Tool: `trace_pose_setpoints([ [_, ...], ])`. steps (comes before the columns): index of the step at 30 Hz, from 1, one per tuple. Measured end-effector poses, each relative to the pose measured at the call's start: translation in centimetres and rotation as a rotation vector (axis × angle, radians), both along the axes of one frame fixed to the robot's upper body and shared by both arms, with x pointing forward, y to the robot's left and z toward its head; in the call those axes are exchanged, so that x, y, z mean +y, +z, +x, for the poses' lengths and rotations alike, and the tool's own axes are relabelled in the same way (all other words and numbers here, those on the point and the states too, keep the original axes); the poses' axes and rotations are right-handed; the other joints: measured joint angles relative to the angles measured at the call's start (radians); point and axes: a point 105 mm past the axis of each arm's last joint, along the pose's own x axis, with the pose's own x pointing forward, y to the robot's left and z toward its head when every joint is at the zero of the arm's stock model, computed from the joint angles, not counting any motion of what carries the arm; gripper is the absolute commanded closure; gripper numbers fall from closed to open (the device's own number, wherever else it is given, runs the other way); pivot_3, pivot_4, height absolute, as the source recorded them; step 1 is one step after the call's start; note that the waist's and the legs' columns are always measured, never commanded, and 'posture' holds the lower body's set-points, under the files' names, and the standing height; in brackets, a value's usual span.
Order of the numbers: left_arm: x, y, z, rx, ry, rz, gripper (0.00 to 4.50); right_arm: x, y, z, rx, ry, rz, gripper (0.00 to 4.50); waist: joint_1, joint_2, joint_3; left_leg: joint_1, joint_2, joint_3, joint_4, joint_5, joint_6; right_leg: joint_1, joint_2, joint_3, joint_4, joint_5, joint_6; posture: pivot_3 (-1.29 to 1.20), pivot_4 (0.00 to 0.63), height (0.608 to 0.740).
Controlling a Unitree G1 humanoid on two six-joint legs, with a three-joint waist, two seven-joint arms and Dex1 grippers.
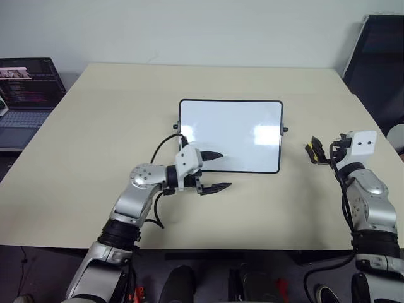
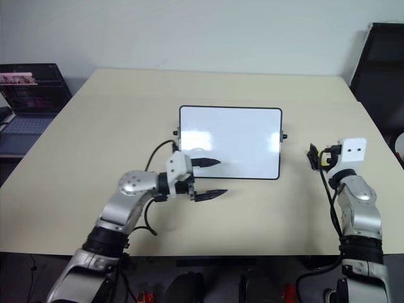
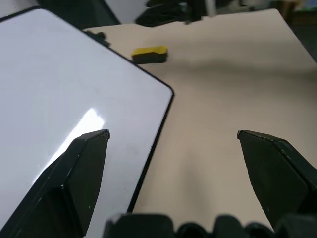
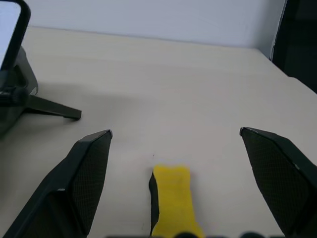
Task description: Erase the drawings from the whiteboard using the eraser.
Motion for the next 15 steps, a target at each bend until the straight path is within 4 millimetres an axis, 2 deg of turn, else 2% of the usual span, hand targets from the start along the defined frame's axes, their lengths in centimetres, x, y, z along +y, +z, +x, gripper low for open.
trace_pose_setpoints([
  [3, 0.6, -0.4, -0.3, 0.018, 0.061, -0.014, 0.0, 0.4, 0.5, -0.4, 0.021, -0.001, -0.005, 0.02, 0.0, 0.0, 0.0, 0.0, 0.0, 0.0, 0.0, 0.0, 0.0, 0.0, 0.0, 0.0, 0.0, 0.0, 0.0, 0.0, 0.15, 0.74],
  [6, 1.5, 0.0, -0.1, 0.016, 0.154, -0.053, 0.0, 0.8, 1.3, -0.8, 0.02, -0.005, -0.015, 0.02, 0.001, 0.0, 0.0, 0.0, 0.0, 0.0, 0.0, 0.0, 0.0, 0.0, 0.0, 0.0, 0.0, 0.0, 0.0, 0.0, 0.15, 0.74],
  [9, 2.8, 0.5, 0.1, 0.004, 0.258, -0.086, 0.0, 0.9, 1.3, -1.3, 0.037, -0.025, -0.018, 0.02, 0.001, 0.0, 0.0, 0.0, 0.0, 0.0, 0.0, 0.0, 0.0, 0.0, 0.0, 0.0, 0.0, 0.0, 0.0, 0.0, 0.15, 0.74],
  [15, 5.3, 0.1, -0.1, 0.023, 0.436, -0.131, 0.0, 0.5, 1.4, -2.5, 0.046, -0.08, -0.008, 0.02, 0.002, 0.0, 0.0, 0.0, 0.0, 0.0, 0.0, 0.0, 0.0, 0.0, 0.0, 0.001, 0.0, 0.0, 0.0, 0.0, 0.15, 0.74],
])
